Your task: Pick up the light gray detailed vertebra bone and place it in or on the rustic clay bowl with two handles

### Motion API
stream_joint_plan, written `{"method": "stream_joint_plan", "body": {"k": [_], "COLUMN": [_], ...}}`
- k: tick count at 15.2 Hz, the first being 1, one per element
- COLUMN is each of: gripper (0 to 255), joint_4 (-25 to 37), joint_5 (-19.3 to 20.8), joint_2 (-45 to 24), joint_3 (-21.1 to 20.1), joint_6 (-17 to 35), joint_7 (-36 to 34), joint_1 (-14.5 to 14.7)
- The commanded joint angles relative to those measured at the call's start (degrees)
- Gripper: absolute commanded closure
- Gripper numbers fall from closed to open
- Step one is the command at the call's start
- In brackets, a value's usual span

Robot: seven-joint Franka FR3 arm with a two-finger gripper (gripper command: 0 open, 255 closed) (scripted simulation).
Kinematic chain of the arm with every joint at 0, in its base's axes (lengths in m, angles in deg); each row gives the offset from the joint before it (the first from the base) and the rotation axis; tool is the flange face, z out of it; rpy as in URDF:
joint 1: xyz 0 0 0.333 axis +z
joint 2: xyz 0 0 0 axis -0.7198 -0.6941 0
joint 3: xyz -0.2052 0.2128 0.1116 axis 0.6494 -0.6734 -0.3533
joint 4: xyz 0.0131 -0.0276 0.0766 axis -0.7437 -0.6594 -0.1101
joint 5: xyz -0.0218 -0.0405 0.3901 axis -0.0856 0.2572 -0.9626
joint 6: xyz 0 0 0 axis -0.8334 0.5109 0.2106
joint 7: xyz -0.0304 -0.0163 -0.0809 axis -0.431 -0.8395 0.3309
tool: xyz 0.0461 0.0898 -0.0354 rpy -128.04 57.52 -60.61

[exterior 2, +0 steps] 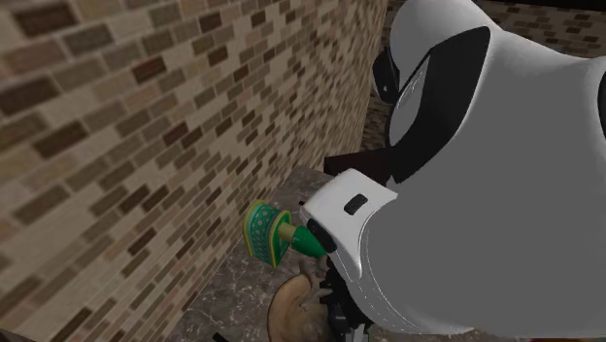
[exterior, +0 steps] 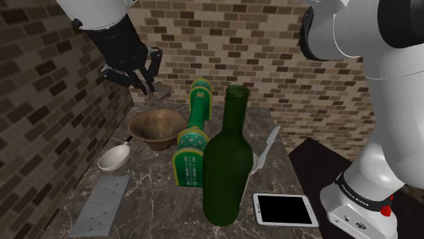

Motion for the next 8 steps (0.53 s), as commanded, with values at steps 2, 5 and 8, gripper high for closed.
{"method": "stream_joint_plan", "body": {"k": [2,5,8], "gripper": [255,255,255], "joint_4": [-2.6,-6.0,-9.1], "joint_5": [-0.2,-0.7,-1.0], "joint_2": [0.0,0.4,0.6], "joint_3": [-0.1,-0.5,-0.7], "joint_6": [2.0,4.4,6.7], "joint_7": [-1.1,-2.1,-3.1], "joint_1": [-1.0,-2.5,-3.8]}}
